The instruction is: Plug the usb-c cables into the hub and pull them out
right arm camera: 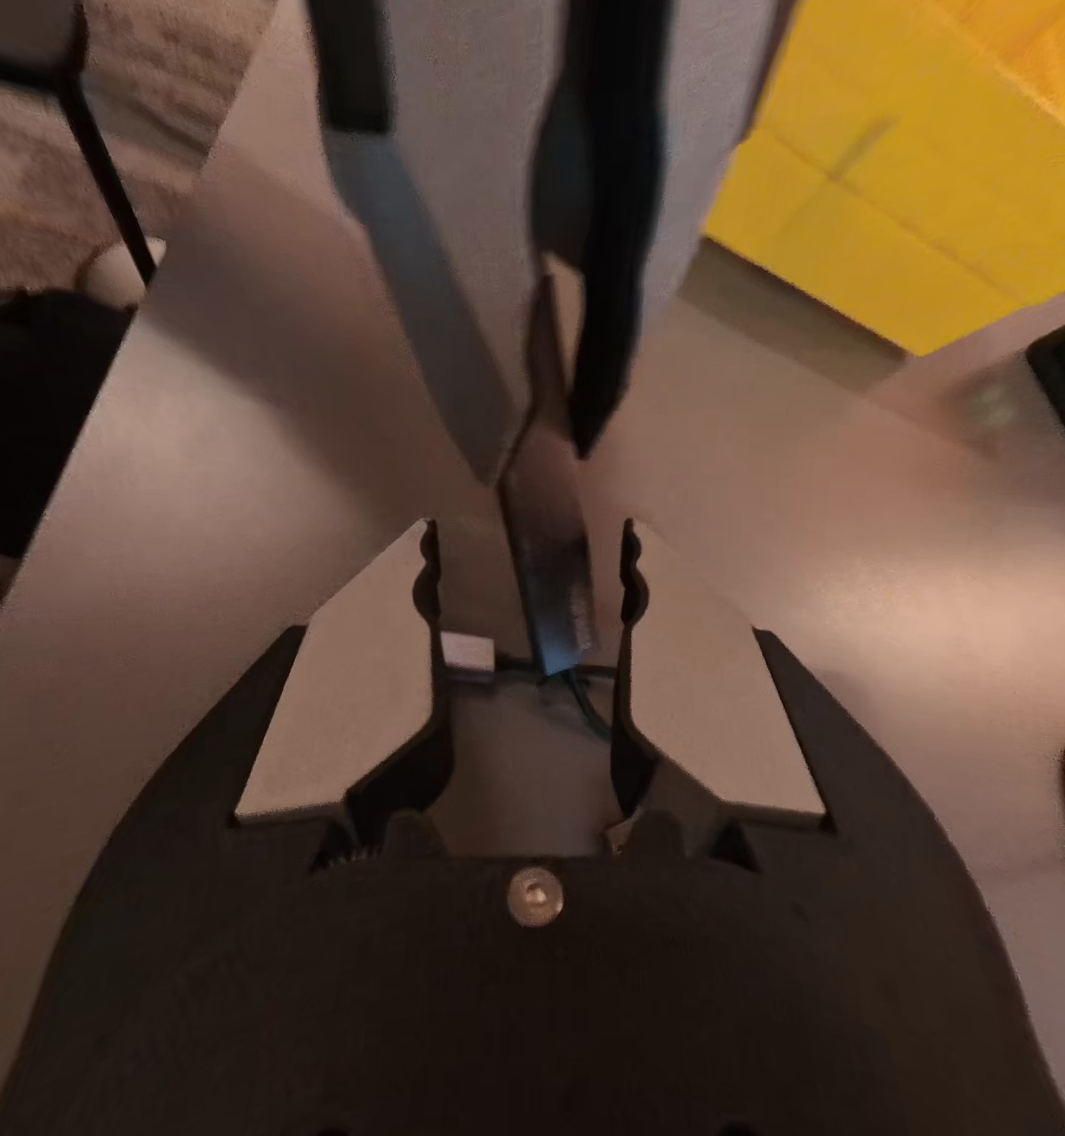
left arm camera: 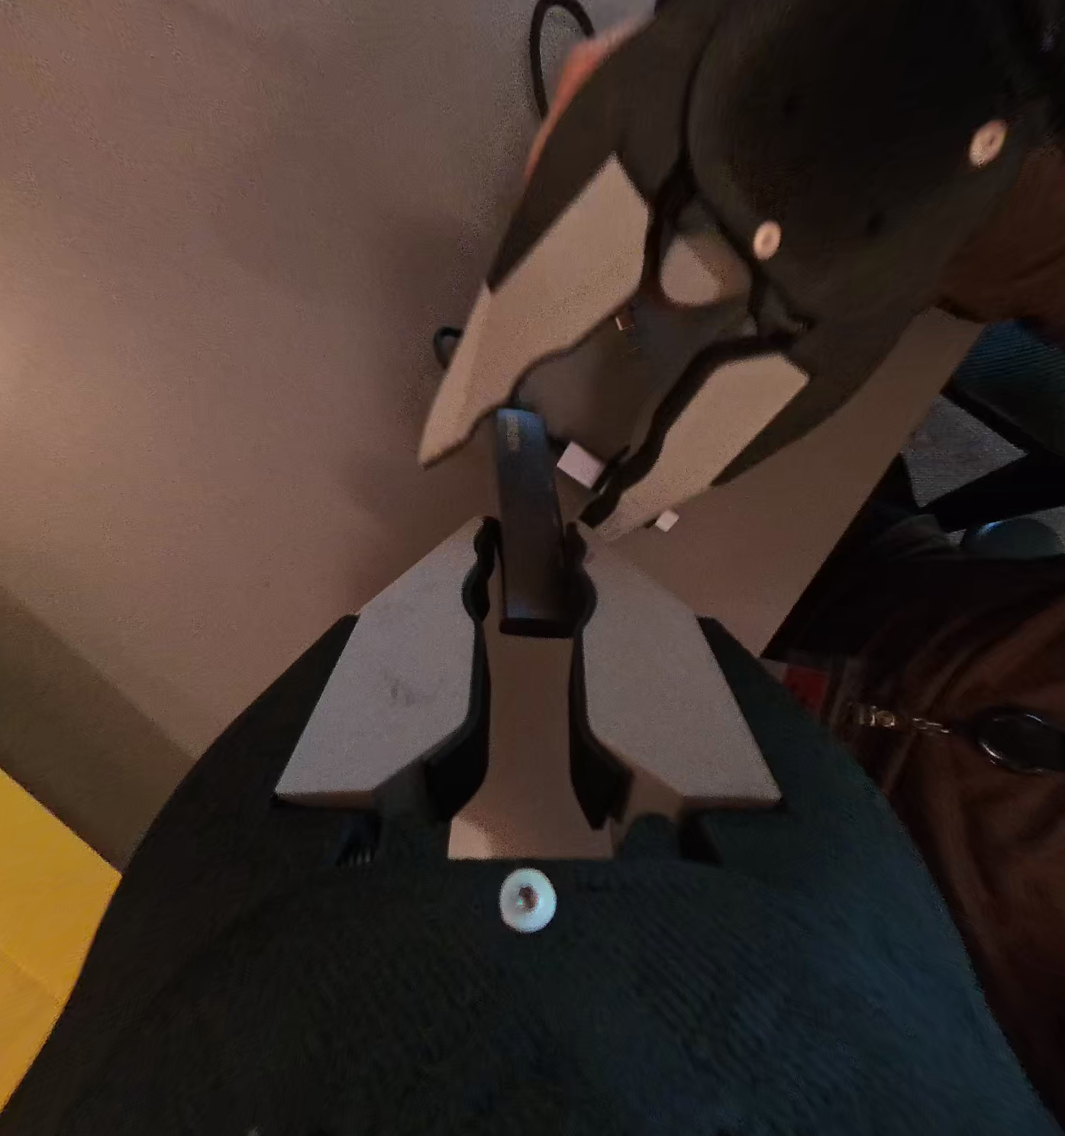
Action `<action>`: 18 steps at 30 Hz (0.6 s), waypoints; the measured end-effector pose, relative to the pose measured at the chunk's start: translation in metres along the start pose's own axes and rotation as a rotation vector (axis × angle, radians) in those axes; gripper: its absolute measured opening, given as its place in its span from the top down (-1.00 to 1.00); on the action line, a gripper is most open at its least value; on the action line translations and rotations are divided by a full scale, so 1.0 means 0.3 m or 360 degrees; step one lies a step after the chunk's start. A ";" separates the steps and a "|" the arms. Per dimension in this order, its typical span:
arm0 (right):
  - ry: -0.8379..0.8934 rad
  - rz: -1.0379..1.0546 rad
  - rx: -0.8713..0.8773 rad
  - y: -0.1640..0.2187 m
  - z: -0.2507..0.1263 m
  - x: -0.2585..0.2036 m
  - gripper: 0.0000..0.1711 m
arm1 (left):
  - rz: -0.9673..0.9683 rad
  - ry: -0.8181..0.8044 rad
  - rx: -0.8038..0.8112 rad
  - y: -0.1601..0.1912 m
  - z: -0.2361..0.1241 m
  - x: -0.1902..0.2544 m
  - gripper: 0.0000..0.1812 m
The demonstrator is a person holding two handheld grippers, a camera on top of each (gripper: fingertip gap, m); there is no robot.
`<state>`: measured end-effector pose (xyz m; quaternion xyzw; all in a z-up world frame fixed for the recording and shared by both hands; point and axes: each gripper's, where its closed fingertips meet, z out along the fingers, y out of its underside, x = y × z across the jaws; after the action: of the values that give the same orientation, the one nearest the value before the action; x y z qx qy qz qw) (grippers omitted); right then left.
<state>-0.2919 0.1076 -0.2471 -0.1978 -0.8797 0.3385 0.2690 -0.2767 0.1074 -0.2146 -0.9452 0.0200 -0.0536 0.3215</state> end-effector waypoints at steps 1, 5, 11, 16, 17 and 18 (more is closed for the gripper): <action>0.0008 -0.0048 -0.0045 0.013 0.014 -0.010 0.35 | -0.0006 -0.0005 0.0006 -0.001 0.001 -0.006 0.78; 0.0168 -0.0084 -0.0161 0.040 0.028 0.035 0.77 | -0.0095 0.0069 0.0070 -0.002 0.007 -0.008 0.78; 0.0086 0.0037 -0.0141 0.025 0.008 0.035 0.78 | 0.0078 0.0032 0.0174 0.008 -0.053 -0.024 0.63; -0.0084 0.0146 -0.0095 0.026 -0.004 0.012 0.79 | 0.0503 -0.0331 0.0011 0.075 -0.070 -0.087 0.27; -0.0130 0.0147 -0.0081 0.021 -0.007 -0.001 0.79 | 0.0621 -0.0395 0.0058 0.058 -0.070 -0.080 0.31; -0.0168 0.0139 -0.0073 0.019 -0.008 -0.016 0.79 | 0.0726 -0.0463 0.0109 0.039 -0.073 -0.077 0.35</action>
<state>-0.2859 0.1101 -0.2511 -0.2239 -0.8908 0.3396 0.2026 -0.3021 0.0865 -0.2065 -0.9025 0.1842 0.1561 0.3566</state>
